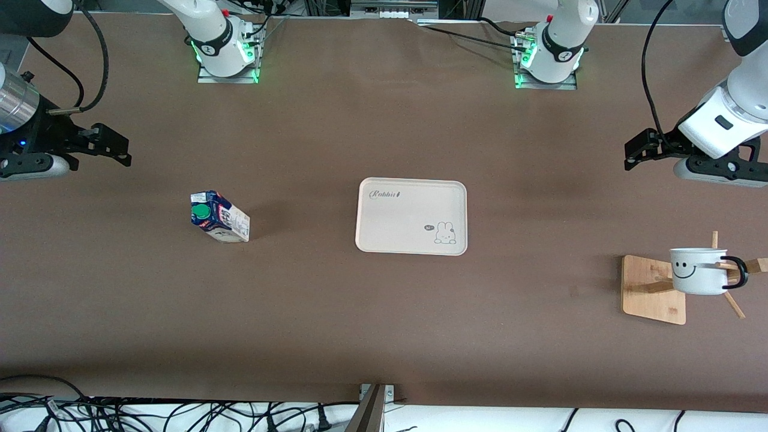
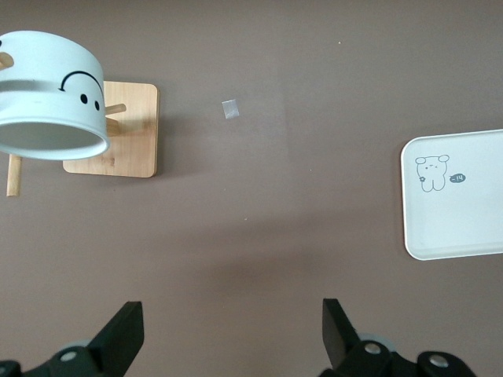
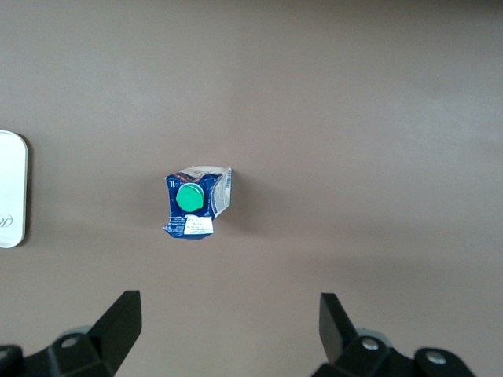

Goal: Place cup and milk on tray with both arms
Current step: 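Reach the right gripper down to the blue milk carton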

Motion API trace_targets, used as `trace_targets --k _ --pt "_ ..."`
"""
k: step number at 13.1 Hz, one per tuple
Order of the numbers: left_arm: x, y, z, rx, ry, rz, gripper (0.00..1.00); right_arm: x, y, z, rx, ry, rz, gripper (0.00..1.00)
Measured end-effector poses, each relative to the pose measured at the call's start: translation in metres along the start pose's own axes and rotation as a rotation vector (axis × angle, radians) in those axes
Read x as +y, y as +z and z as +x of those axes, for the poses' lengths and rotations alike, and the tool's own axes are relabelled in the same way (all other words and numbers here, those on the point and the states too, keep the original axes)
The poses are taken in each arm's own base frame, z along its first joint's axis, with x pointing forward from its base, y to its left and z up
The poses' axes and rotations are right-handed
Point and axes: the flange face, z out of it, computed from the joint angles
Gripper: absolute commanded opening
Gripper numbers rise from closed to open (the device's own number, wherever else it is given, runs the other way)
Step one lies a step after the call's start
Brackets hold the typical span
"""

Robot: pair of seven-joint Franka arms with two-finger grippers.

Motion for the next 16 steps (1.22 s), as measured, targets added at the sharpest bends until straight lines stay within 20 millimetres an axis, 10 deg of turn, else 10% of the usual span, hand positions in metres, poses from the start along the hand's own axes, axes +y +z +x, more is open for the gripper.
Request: trace_targets --k 10,16 --pt "0.000 0.000 0.000 0.001 -0.001 0.000 1.00 -0.003 0.015 0.012 0.009 -0.007 -0.004 1.00" --pt "0.001 -0.001 0.000 0.002 0.000 0.000 1.00 -0.028 0.122 0.046 -0.148 -0.052 -0.016 1.00"
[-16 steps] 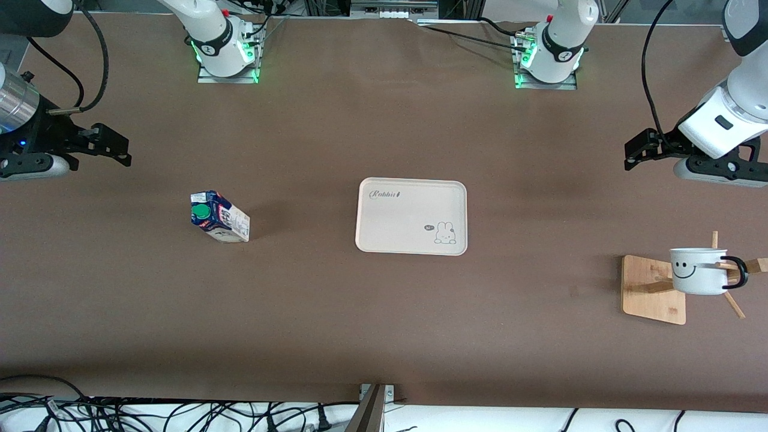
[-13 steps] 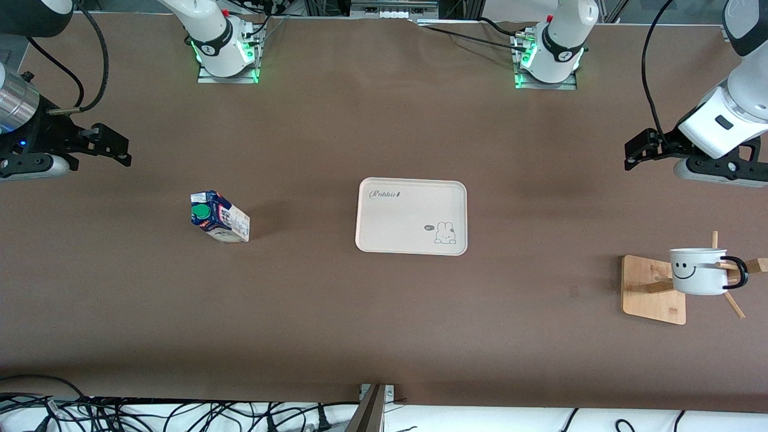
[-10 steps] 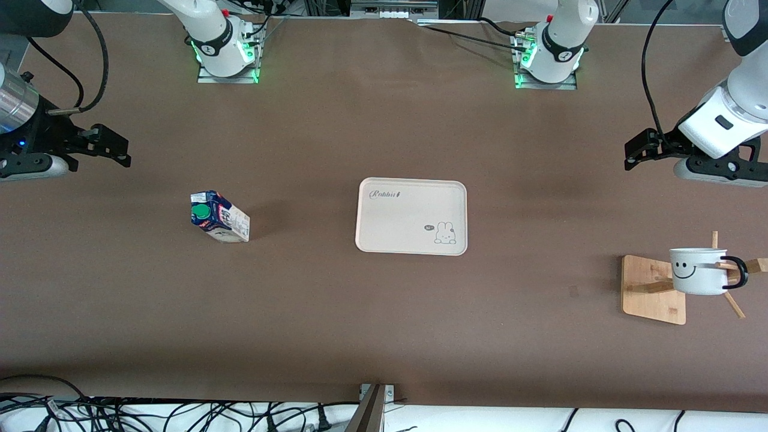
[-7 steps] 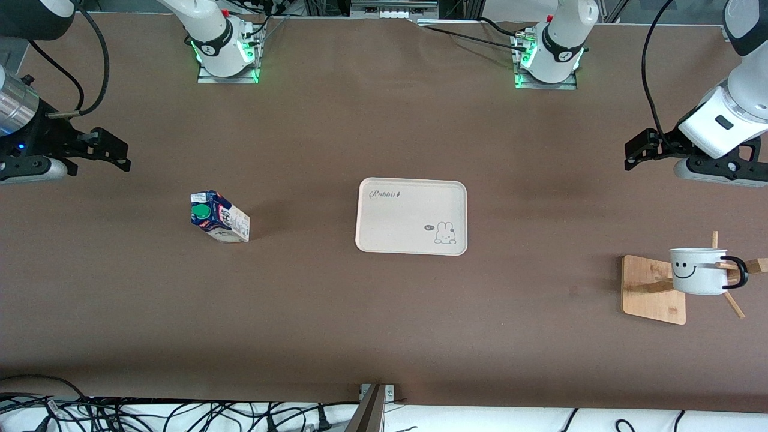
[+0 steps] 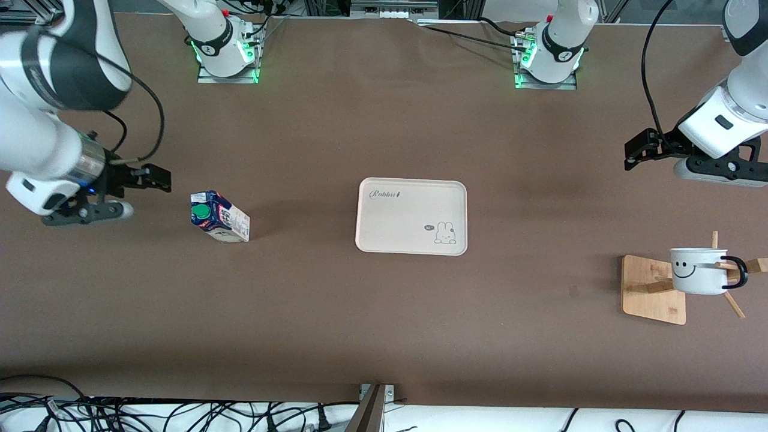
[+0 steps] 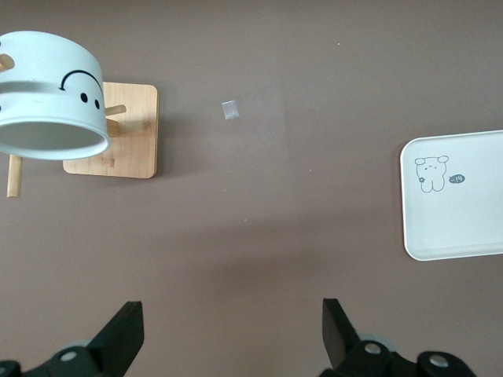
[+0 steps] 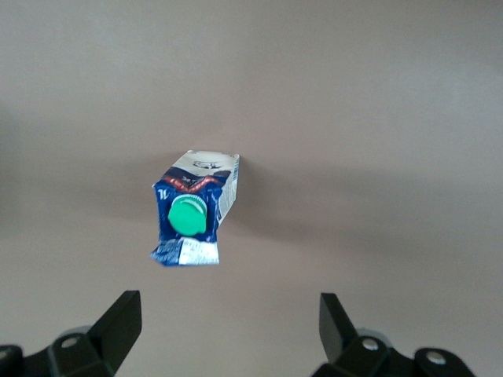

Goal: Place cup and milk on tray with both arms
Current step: 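Reach the right gripper down to the blue milk carton, then close the right gripper on the milk carton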

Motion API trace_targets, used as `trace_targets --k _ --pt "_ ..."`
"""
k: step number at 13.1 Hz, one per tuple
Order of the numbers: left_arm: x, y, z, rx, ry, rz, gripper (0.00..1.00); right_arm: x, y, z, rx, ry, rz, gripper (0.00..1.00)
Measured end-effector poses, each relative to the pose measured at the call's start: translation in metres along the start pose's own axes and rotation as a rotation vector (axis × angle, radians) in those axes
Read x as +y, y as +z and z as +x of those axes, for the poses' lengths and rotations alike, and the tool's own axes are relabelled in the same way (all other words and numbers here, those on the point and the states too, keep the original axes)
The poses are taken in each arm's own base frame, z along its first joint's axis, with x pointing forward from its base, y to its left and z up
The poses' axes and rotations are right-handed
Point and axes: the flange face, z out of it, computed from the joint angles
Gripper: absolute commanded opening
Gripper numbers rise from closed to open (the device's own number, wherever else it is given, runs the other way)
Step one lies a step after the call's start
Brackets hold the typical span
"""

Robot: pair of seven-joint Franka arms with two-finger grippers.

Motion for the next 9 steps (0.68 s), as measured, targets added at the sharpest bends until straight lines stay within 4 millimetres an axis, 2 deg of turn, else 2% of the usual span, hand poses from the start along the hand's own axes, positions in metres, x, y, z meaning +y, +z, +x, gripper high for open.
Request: trace_targets --k 4,9 --pt "0.000 0.000 0.000 0.000 0.000 0.000 1.00 -0.021 0.038 0.022 0.008 -0.023 0.016 1.00" --pt "0.000 0.000 0.000 0.000 0.000 0.000 1.00 -0.038 0.087 0.025 0.043 -0.019 0.038 1.00"
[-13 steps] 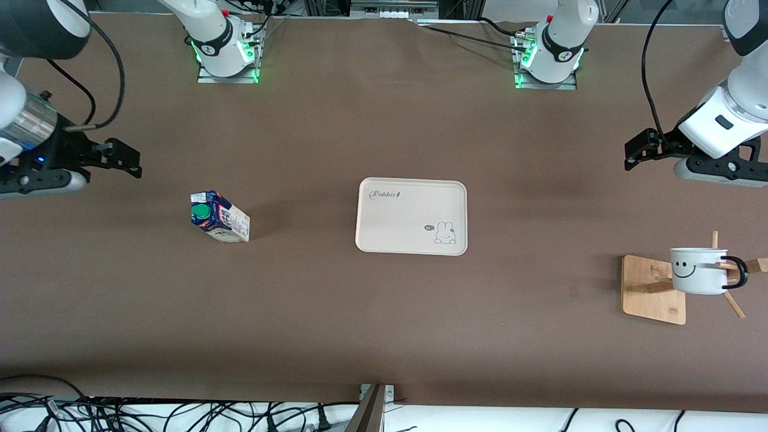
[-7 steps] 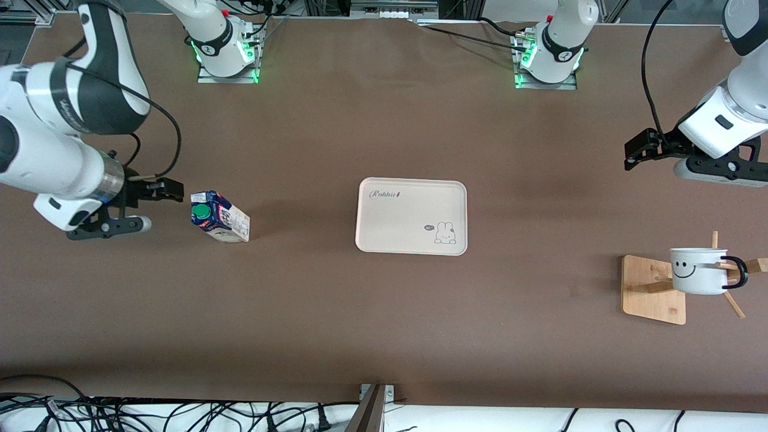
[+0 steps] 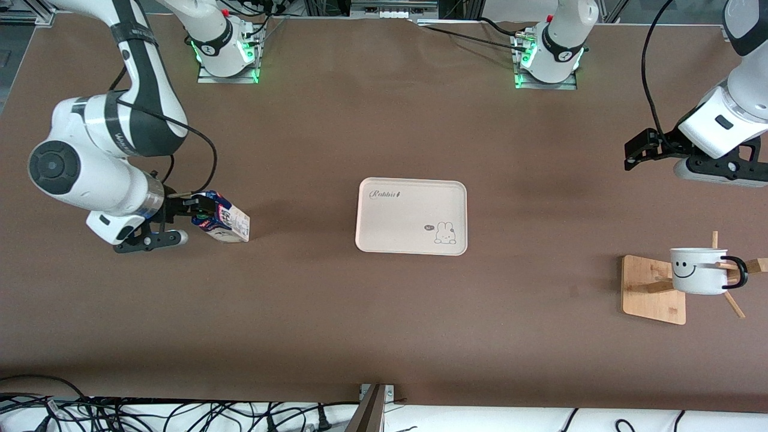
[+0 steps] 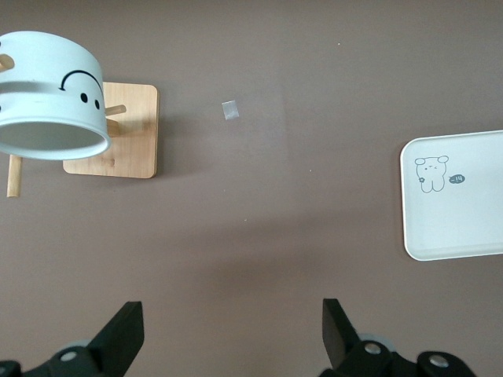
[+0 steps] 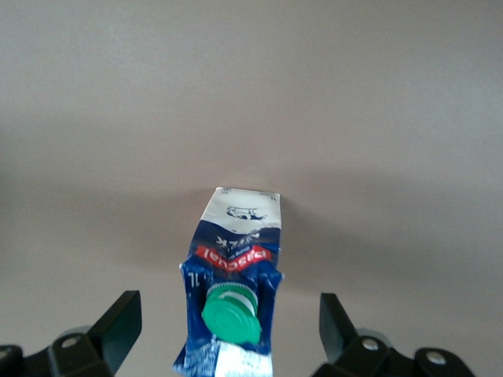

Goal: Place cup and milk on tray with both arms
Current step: 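Close the right gripper on the milk carton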

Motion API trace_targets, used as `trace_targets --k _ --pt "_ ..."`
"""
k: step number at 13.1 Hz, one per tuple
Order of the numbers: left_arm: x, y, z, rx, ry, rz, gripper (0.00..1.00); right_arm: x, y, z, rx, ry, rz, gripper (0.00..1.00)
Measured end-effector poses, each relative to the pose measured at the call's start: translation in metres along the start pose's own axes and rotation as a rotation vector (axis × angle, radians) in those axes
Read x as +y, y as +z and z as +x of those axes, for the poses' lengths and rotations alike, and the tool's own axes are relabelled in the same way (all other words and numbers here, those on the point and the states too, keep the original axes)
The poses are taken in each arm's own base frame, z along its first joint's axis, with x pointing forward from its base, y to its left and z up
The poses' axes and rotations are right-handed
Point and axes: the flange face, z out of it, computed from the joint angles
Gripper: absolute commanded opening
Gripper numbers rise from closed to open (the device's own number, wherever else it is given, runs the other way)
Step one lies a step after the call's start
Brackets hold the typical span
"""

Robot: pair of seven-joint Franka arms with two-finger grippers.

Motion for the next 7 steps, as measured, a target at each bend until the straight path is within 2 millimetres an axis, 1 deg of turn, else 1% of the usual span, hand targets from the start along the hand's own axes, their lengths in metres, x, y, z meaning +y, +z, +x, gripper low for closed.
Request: trace_targets --k 1,3,4,6,7 --pt "0.000 0.000 0.000 0.000 0.000 0.000 1.00 -0.001 0.010 -0.002 0.001 -0.001 -0.001 1.00" --pt "0.000 0.000 0.000 0.000 0.000 0.000 1.00 -0.001 0.023 -0.006 -0.010 0.001 -0.002 1.00" --pt "0.000 0.000 0.000 0.000 -0.001 0.000 1.00 0.000 0.029 -0.008 -0.017 0.003 -0.002 0.97" --pt "0.000 0.000 0.000 0.000 -0.001 0.000 1.00 0.001 0.037 -0.012 -0.033 0.006 -0.002 0.84" --pt "0.000 0.000 0.000 0.000 -0.001 0.000 1.00 0.001 0.040 -0.014 -0.039 0.006 -0.001 0.73"
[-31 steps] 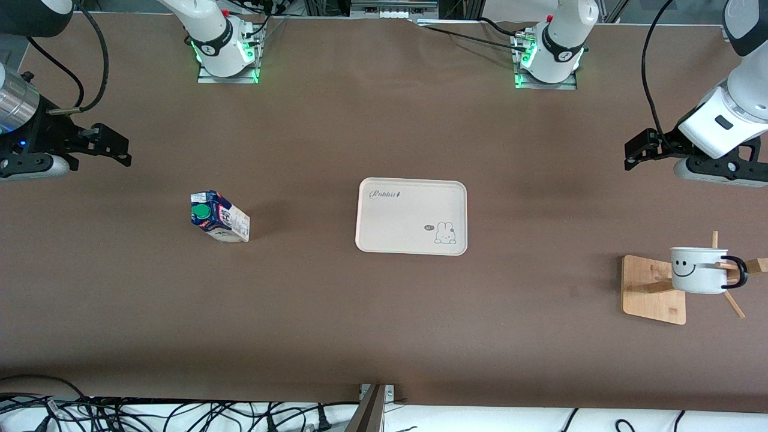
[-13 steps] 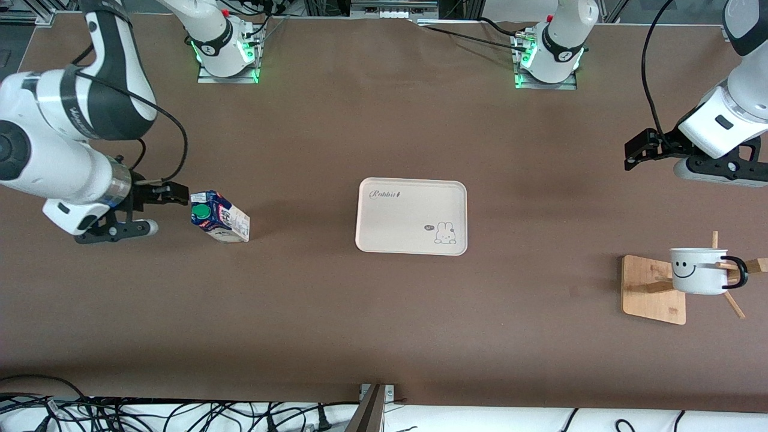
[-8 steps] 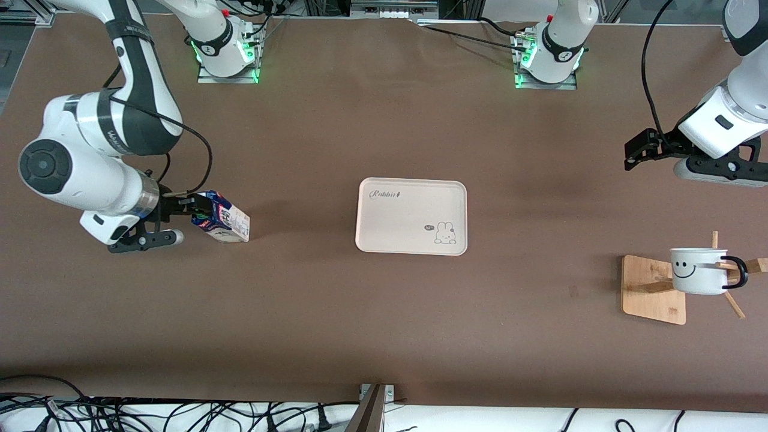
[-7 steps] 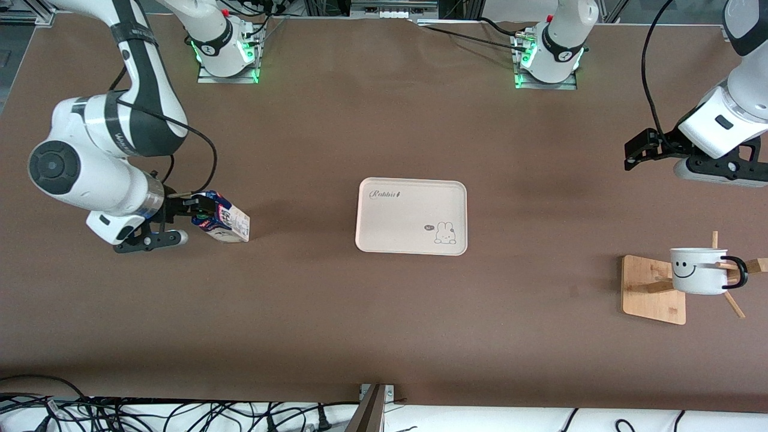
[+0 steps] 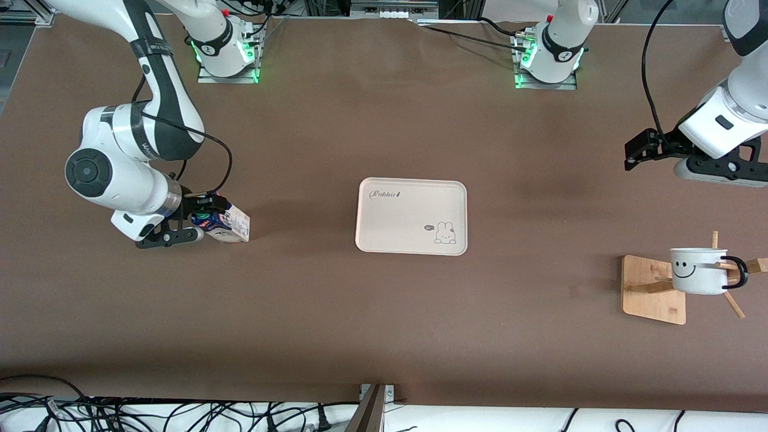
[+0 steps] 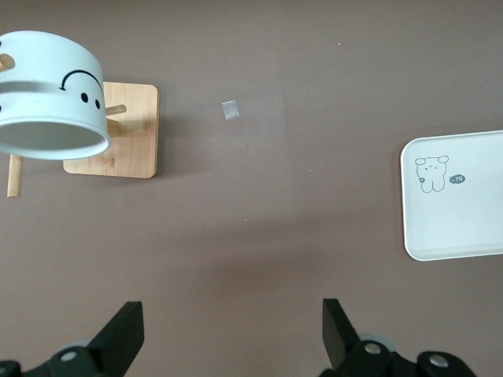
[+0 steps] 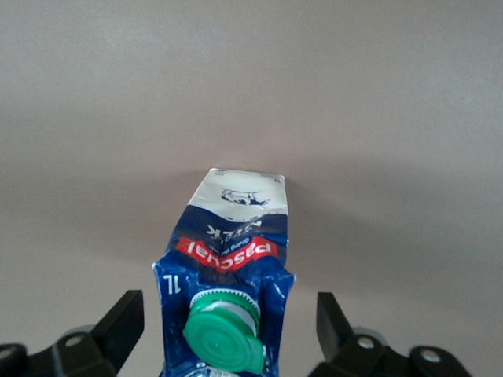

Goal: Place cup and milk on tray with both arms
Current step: 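Close the right gripper on the milk carton, then lift the milk carton and carry it over the white tray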

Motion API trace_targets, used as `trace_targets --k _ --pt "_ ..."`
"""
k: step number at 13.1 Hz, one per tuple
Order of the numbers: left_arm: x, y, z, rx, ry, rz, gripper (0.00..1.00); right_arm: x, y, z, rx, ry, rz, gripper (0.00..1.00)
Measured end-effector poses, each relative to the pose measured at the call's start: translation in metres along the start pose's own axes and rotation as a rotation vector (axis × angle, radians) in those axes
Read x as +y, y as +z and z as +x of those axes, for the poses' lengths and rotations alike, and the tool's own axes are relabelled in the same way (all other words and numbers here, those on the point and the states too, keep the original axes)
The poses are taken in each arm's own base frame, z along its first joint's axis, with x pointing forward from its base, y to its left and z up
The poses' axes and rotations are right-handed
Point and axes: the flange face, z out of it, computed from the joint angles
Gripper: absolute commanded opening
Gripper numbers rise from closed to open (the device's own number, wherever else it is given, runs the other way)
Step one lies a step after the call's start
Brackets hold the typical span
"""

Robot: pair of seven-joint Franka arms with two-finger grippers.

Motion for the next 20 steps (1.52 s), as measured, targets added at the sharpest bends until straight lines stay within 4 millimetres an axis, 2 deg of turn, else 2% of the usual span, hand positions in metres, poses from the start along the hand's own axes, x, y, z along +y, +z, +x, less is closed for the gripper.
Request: trace_targets --k 2,3,8,11,13,15,17,20 --pt "0.000 0.000 0.000 0.000 0.000 0.000 1.00 0.000 0.004 -0.002 -0.007 0.002 0.000 0.45" --pt "0.000 0.000 0.000 0.000 0.000 0.000 1.00 0.000 0.004 -0.002 -0.006 0.002 0.000 0.36" --pt "0.000 0.000 0.000 0.000 0.000 0.000 1.00 -0.003 -0.011 0.000 0.026 -0.004 0.002 0.34" --pt "0.000 0.000 0.000 0.000 0.000 0.000 1.00 -0.016 -0.035 0.007 0.059 0.024 0.024 0.34" --pt "0.000 0.000 0.000 0.000 0.000 0.000 1.00 -0.055 -0.061 0.010 0.065 0.079 0.064 0.34" --pt "0.000 0.000 0.000 0.000 0.000 0.000 1.00 -0.116 -0.076 0.008 0.075 0.114 0.100 0.34" --pt "0.000 0.000 0.000 0.000 0.000 0.000 1.00 -0.187 -0.071 0.004 0.059 0.131 0.141 0.34" --pt "0.000 0.000 0.000 0.000 -0.001 0.000 1.00 -0.291 -0.053 0.011 0.065 0.175 0.164 0.34"
